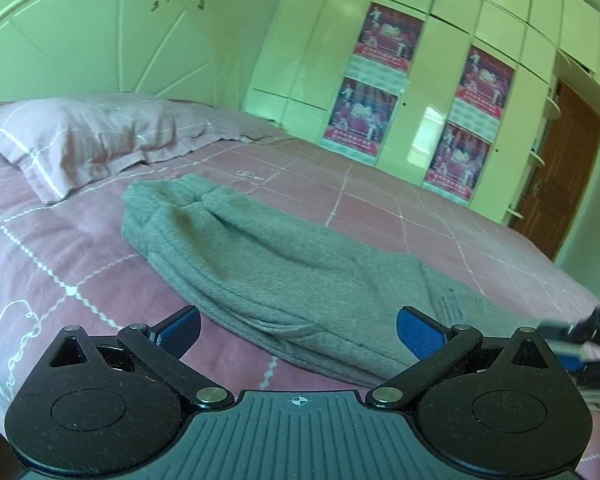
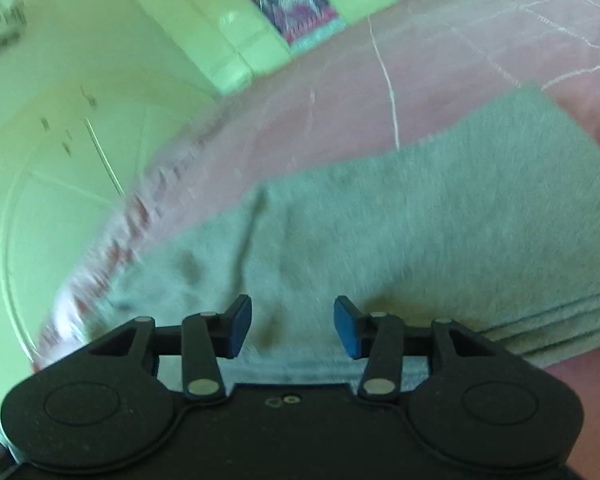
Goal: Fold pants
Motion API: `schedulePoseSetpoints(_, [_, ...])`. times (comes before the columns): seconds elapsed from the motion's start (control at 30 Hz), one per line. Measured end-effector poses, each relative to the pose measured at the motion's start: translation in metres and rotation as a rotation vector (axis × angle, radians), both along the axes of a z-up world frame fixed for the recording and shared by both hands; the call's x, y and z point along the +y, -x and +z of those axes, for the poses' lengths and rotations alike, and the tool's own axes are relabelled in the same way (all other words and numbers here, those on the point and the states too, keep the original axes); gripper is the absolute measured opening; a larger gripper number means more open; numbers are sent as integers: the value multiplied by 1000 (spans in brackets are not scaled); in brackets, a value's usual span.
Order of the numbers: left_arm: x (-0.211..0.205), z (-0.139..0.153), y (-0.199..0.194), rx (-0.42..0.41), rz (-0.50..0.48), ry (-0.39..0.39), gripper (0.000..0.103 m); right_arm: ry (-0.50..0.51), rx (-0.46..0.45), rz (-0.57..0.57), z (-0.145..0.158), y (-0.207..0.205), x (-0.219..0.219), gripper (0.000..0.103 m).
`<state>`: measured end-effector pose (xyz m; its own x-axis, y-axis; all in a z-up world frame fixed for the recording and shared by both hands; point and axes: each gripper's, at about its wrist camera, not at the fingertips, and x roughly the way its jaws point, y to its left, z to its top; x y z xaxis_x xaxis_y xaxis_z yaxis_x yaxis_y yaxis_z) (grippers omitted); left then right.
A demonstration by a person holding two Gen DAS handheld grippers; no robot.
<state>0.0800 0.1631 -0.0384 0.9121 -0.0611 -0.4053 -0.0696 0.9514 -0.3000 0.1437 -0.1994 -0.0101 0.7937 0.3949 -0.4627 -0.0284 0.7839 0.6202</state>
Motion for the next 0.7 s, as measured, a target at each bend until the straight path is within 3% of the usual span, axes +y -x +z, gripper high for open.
schedulePoseSetpoints(0.1, [-21,12,1,-25,-96,0,103,-24,-69,-134,10,17,-43,40])
schedulePoseSetpoints(0.2, [-60,22,-14,-20,-208,-6,103,-47,-77,-247,15,22,-89,45])
schedulePoseSetpoints(0.33, [-120,25,-46,64,-337,-26,103,-35,-80,-318,14,24,-125,54])
schedulePoseSetpoints(0.4, [-140,21,-61,125,-354,-47,103,-21,-90,-316,13,26,-132,58])
schedulePoseSetpoints(0.43, [-145,19,-65,153,-359,-40,92,-11,-94,-311,7,22,-126,62])
schedulePoseSetpoints(0.47, [-150,15,-69,186,-365,-22,74,-9,-97,-307,4,23,-127,64])
schedulePoseSetpoints(0.53, [-153,7,-74,251,-361,0,58,-19,-101,-300,-2,24,-129,64])
schedulePoseSetpoints(0.7, [-147,1,-70,283,-303,45,58,-59,-99,-282,-12,32,-140,64])
